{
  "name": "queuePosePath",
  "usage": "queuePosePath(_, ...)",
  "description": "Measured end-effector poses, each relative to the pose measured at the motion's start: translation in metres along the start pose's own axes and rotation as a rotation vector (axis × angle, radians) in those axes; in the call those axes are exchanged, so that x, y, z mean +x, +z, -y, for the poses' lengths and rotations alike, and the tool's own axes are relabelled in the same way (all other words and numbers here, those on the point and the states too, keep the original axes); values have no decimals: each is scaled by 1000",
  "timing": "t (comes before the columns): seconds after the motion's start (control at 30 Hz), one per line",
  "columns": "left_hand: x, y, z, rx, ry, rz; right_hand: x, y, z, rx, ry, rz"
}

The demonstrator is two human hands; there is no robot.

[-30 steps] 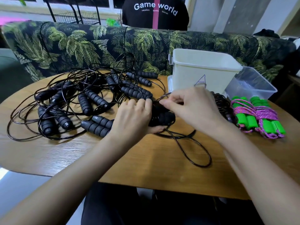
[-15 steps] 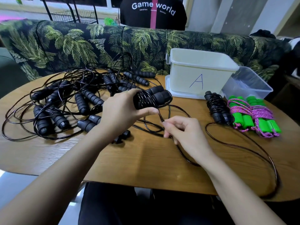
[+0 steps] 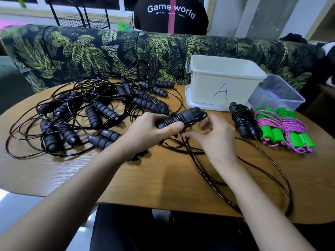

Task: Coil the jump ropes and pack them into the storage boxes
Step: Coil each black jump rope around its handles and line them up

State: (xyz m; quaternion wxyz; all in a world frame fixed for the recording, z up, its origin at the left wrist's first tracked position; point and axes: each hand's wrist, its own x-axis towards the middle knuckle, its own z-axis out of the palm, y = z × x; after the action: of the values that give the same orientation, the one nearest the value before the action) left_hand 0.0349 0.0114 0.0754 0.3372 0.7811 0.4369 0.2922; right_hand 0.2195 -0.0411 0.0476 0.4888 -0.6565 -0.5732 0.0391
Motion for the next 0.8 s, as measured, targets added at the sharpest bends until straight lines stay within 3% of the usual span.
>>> queuePosePath(0.1, 1, 4, 3, -13, -1, 91, 10, -14, -1, -256, -376, -65)
queuePosePath(0.17, 2, 6, 6, 20, 5, 161, 22, -23, -2, -371, -737, 94)
queuePosePath(0.23, 2, 5, 4, 78, 23, 193, 29, -27, -5, -332, -871, 252)
queuePosePath(0.33, 9, -9, -9, -154, -158, 188, 28, -31, -6, -114, -677, 353)
queuePosePath(0.4, 15, -25, -11, -594, -351, 174, 25, -32, -3, 116, -396, 340)
queuePosePath(0.47, 17, -25, -13, -919, -387, 136, 27, -33, -3, 334, -145, 262)
queuePosePath(0.53, 12, -2, -11, -859, -348, 98, 29, -28, -3, 411, -18, 185)
queuePosePath(0.67, -4, 46, -22, -715, -228, 239, 25, -16, -6, 287, 45, 69)
queuePosePath(0.8, 8, 36, -16, -385, -40, 38, 25, -22, -12, 399, 108, 78)
